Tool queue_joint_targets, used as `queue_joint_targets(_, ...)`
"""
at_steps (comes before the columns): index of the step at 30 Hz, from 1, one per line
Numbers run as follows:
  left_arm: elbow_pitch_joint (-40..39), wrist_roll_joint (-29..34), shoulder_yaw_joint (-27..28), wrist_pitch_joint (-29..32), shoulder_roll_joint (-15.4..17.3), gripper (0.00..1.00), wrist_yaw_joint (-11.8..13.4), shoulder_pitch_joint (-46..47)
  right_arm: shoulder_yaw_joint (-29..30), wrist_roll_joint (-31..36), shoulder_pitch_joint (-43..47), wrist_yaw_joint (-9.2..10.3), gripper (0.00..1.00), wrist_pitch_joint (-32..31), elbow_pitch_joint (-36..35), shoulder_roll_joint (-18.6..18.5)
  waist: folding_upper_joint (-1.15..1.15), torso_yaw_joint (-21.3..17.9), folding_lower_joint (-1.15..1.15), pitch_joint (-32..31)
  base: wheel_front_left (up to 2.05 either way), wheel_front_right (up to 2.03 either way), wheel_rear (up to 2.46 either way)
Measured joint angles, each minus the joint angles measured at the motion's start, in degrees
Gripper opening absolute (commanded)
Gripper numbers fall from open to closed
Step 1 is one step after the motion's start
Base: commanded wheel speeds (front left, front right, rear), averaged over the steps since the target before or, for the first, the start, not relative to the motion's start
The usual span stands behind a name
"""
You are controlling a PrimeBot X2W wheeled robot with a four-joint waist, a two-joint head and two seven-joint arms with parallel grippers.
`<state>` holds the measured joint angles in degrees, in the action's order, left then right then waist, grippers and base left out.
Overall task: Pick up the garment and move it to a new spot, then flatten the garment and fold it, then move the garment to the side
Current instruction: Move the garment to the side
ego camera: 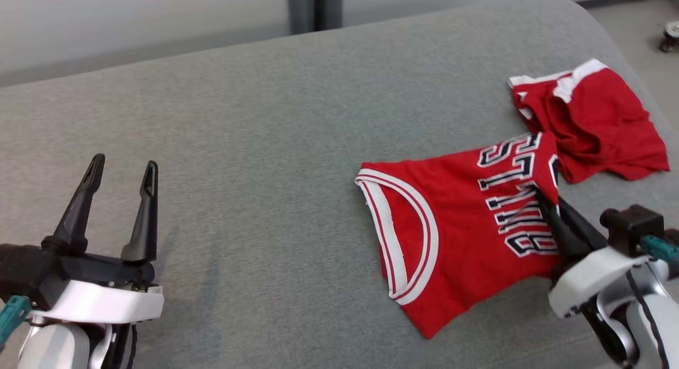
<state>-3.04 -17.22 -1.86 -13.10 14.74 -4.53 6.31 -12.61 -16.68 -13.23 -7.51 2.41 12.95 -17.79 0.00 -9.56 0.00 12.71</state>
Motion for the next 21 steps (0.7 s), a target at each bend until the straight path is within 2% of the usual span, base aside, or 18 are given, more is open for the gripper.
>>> queue_joint_targets(5, -1.22, 0.00, -0.07, 1.15, 1.38, 1.00, -0.19, 1.40, -2.19, -0.49, -7.44, 0.00, 0.00, 0.22, 0.52, 1.03, 0.00, -3.03, 0.00, 3.04, 0.00, 0.00, 0.00)
queue_joint_targets(12, -3.18, 0.13, -0.92, 2.49, 2.83, 1.00, -0.48, 4.74, -4.81, -2.79, -22.40, 0.00, 0.00, 3.14, 9.02, 0.93, 0.00, -4.84, 0.00, 8.42, 0.00, 0.00, 0.00)
queue_joint_targets(16, -3.86, 0.30, -1.71, 2.85, 3.44, 1.00, -0.80, 6.69, -3.82, -3.61, -27.86, 0.00, 0.00, 5.24, 14.57, -1.70, 0.00, -4.97, 0.00, 11.49, 0.00, 0.00, 0.00)
queue_joint_targets(21, -4.28, 0.60, -2.74, 3.09, 4.54, 1.00, -1.21, 8.66, 0.13, -4.35, -31.61, 0.00, 0.00, 7.27, 18.76, -5.66, 0.00, -4.87, 0.00, 14.96, 0.00, 0.00, 0.00)
